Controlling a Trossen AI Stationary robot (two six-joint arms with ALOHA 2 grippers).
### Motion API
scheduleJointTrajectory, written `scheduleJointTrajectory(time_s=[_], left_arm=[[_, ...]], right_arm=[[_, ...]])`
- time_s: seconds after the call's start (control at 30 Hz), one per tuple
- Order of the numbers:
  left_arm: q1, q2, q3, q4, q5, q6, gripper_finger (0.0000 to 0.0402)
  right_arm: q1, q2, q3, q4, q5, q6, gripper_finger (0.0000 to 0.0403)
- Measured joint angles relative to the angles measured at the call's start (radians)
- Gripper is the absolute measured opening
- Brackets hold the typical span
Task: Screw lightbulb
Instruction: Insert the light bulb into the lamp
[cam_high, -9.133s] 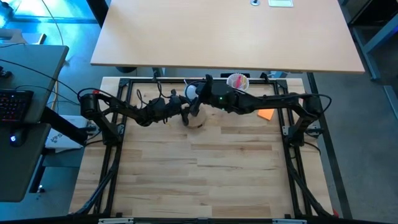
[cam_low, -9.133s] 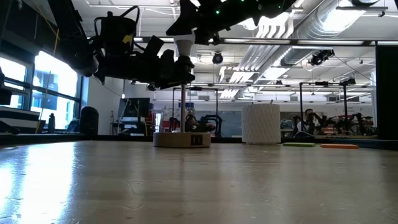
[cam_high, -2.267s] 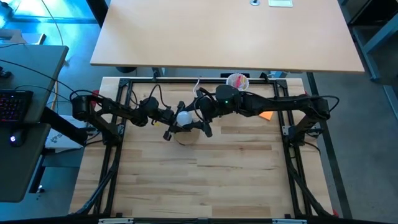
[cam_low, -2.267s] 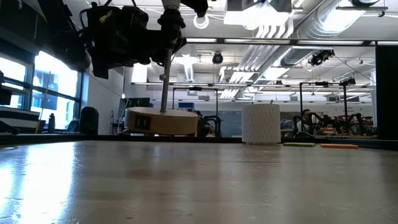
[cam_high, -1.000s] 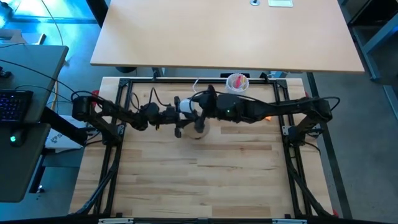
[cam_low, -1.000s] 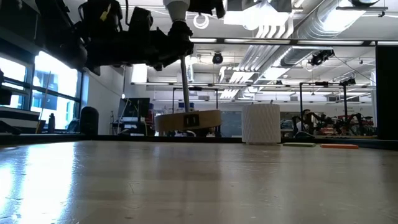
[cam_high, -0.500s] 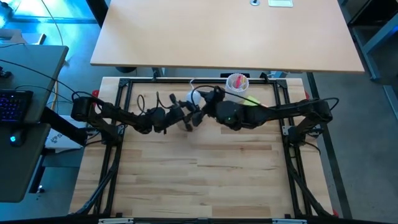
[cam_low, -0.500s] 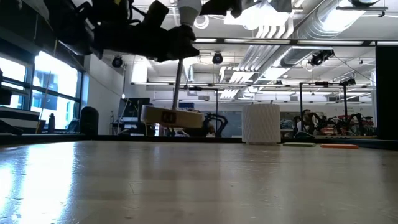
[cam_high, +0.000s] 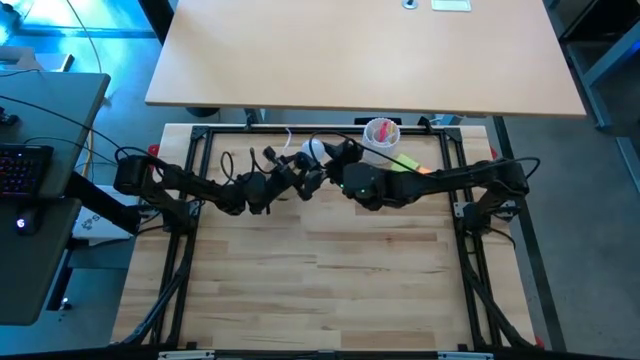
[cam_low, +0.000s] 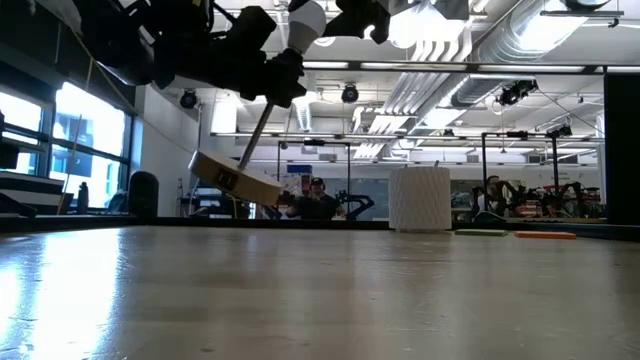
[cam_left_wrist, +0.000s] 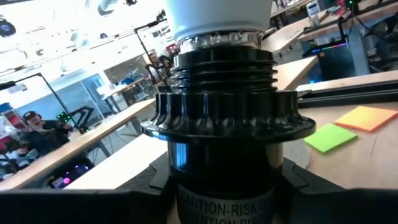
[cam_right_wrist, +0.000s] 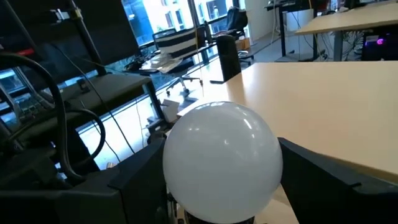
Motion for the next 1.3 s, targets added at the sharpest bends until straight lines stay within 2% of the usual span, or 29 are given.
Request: scheduleJointTrajectory(time_s=[0.2,0.43,0.5,0.57,0.63,0.97,1.17,1.3], left_arm=[[0.000,0.000,0.000,-0.005,0.001,-0.001,0.0137],[0.000,-0.002,-0.012,-0.033,0.079,-0.017,0.0137],[0.000,-0.002,-0.012,-0.037,0.108,-0.016,0.0139],[-0.005,-0.002,-0.007,-0.035,0.166,0.015,0.0139],[-0.004,-0.002,-0.013,-0.054,0.212,0.010,0.0139],[0.009,-0.006,-0.010,-0.088,0.315,-0.118,0.0138],[0.034,-0.003,-0.010,-0.106,0.454,-0.200,0.0138],[0.039,-0.003,-0.010,-0.106,0.496,-0.222,0.0138]], right_arm=[[-0.002,0.000,0.000,-0.002,-0.033,-0.043,0.0279],[-0.002,-0.002,-0.001,-0.024,-0.108,-0.114,0.0285],[-0.004,-0.003,-0.001,-0.050,-0.168,-0.111,0.0293],[-0.010,-0.003,-0.001,-0.084,-0.280,-0.097,0.0298],[-0.018,0.000,-0.003,-0.123,-0.314,-0.087,0.0301],[-0.016,-0.005,-0.001,-0.101,-0.300,-0.167,0.0303],[-0.003,-0.029,-0.001,-0.141,-0.275,-0.261,0.0303],[0.011,-0.056,0.001,-0.162,-0.275,-0.329,0.0303]])
